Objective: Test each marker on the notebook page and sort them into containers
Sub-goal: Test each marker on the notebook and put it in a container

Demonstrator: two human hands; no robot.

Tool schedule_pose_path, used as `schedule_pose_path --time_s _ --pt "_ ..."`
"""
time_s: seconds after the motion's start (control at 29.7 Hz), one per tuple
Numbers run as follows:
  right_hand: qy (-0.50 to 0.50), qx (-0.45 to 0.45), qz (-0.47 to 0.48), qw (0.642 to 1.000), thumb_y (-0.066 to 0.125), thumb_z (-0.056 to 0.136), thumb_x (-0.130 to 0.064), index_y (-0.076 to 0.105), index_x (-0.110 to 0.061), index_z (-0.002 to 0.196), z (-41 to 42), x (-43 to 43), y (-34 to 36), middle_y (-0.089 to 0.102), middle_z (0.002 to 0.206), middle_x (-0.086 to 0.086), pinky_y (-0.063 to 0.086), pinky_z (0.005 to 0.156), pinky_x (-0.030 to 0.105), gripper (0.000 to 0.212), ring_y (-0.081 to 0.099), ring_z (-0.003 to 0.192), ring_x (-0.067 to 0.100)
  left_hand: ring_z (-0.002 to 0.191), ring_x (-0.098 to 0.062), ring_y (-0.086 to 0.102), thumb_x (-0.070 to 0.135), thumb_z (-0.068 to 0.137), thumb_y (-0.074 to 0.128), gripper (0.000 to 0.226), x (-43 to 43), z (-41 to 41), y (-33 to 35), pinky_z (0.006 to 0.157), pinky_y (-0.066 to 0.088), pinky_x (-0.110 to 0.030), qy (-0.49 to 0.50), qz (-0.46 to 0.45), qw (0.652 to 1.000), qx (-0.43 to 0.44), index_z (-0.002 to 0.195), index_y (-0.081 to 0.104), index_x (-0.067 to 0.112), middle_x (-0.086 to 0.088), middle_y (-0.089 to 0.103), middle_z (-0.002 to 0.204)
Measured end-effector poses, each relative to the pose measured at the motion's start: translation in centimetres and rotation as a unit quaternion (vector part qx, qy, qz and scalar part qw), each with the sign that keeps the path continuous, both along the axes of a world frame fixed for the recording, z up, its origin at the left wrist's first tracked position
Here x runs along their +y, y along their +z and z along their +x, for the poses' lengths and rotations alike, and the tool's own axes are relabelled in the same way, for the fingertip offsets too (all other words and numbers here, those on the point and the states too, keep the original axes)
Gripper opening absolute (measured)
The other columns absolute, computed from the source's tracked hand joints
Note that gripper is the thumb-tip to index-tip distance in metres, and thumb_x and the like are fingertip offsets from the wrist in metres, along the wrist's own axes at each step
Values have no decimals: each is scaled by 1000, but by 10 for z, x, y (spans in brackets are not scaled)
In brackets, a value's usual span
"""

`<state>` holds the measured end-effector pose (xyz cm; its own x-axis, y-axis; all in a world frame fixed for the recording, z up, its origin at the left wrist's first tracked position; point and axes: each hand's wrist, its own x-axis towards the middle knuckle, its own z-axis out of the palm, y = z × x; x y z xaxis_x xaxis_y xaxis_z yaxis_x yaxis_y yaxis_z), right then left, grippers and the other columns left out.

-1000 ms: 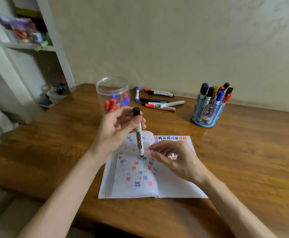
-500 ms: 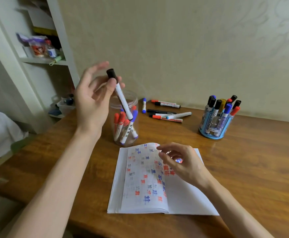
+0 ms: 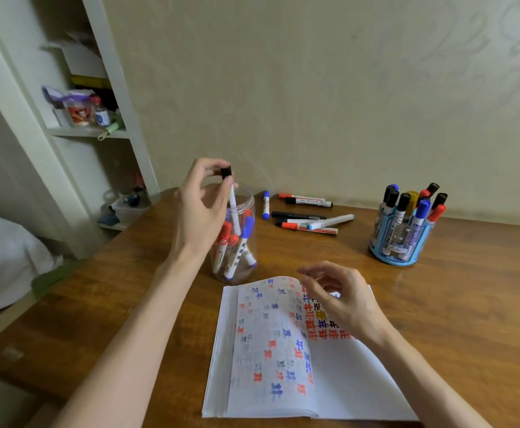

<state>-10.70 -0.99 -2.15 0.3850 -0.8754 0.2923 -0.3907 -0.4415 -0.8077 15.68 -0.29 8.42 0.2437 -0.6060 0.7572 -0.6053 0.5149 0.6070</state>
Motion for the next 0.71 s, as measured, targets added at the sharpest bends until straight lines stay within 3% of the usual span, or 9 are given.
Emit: schedule_pose_path --time_s 0.1,0.24,0.37,0.47,0.57,0.64,0.71 --pt "-1 2 2 1000 69 101 -27 76 -30 114 -1 -1 -5 75 105 -19 58 75 16 16 72 92 -1 101 -8 72 16 101 64 20 0 5 -17 80 63 -35 32 4 997 -72 120 58 12 1 70 114" --pt "-2 -3 6 1000 68 101 -27 76 -26 116 -3 -5 -6 76 105 -16 62 77 23 17 73 91 2 98 -8 69 24 105 57 15 1 6 -26 75 61 -28 81 1 989 -124 113 57 12 -1 70 107" --pt "-8 -13 3 1000 68 101 -28 76 -24 118 -7 -6 -7 76 104 -14 63 76 27 19 74 89 6 101 -14 61 37 108 43 37 1 5 -38 93 52 -37 154 8 964 -218 100 66 10 -3 67 104" --pt "-15 -10 2 1000 68 101 -27 76 -24 118 -11 -7 -9 76 105 -13 64 76 29 19 75 89 7 104 -15 58 40 106 47 36 -1 4 -43 96 48 -35 169 14 963 -211 96 65 10 -3 65 104" --pt "-19 -6 2 1000 68 101 -25 76 -23 118 -14 -8 -9 75 105 -13 64 76 29 19 75 89 6 116 -18 57 37 101 59 28 -4 -1 -47 103 45 -38 155 -9 968 -196 104 64 10 -6 63 115" --pt "-26 -5 1 1000 68 101 -23 76 -23 118 -16 -9 -9 75 105 -12 64 76 27 18 74 88 4 123 -25 56 27 97 66 26 -2 -8 -53 108 43 -41 154 -56 968 -188 110 65 4 -11 63 121" --pt "-33 -3 3 999 68 101 -23 76 -23 118 -18 -10 -9 74 105 -11 63 76 26 18 74 88 4 119 -29 58 12 92 69 19 4 -23 -62 103 45 -43 159 -112 963 -186 107 68 0 -15 65 118"
